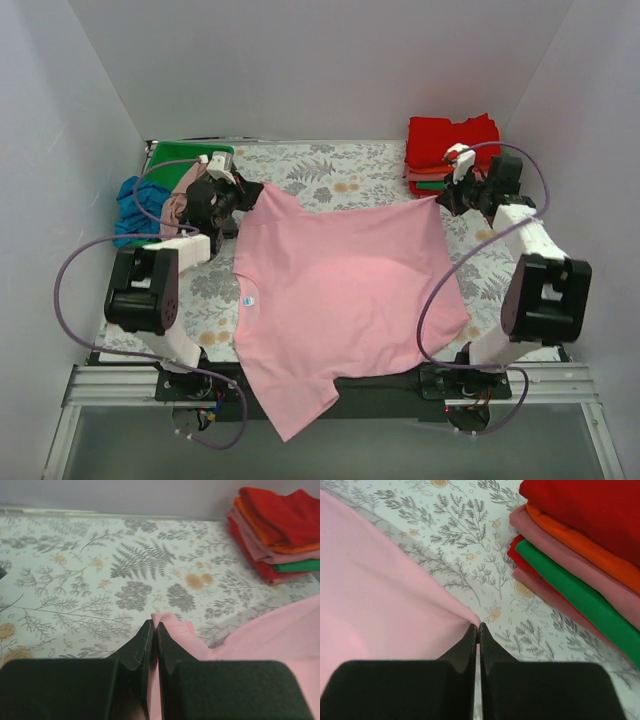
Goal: Fold and stack the t-shirts
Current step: Flatten the tshirt out, then fold the tshirt
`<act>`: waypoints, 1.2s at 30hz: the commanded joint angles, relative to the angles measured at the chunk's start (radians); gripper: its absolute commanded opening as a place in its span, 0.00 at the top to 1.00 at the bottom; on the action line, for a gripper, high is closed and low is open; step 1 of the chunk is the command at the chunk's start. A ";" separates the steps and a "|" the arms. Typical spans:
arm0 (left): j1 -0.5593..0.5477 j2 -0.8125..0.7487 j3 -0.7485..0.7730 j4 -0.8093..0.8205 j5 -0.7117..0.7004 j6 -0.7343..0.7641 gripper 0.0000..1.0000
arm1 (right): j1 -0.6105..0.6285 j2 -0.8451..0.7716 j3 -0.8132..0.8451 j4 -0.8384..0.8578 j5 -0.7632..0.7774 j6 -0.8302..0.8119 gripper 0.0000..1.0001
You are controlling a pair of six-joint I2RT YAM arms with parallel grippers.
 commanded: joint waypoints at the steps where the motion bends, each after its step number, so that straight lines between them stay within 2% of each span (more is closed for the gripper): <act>1: 0.039 0.144 0.155 0.008 0.030 -0.054 1.00 | 0.026 0.212 0.143 0.136 -0.007 0.053 0.99; 7: 0.062 0.348 0.406 -0.177 0.032 -0.060 1.00 | 0.048 0.408 0.333 0.133 0.045 0.085 0.99; 13: 0.072 0.440 0.494 -0.209 0.064 -0.062 1.00 | 0.049 0.448 0.407 0.111 0.061 0.086 0.99; 20: 0.074 0.388 0.443 -0.168 0.136 -0.069 1.00 | 0.049 0.420 0.368 0.111 0.053 0.076 0.99; 27: 0.074 0.233 0.289 -0.128 0.187 -0.082 1.00 | 0.048 0.367 0.263 0.113 0.061 0.051 0.99; 36: 0.074 0.087 0.176 -0.149 0.219 -0.079 1.00 | 0.048 0.311 0.216 0.113 0.075 0.047 0.99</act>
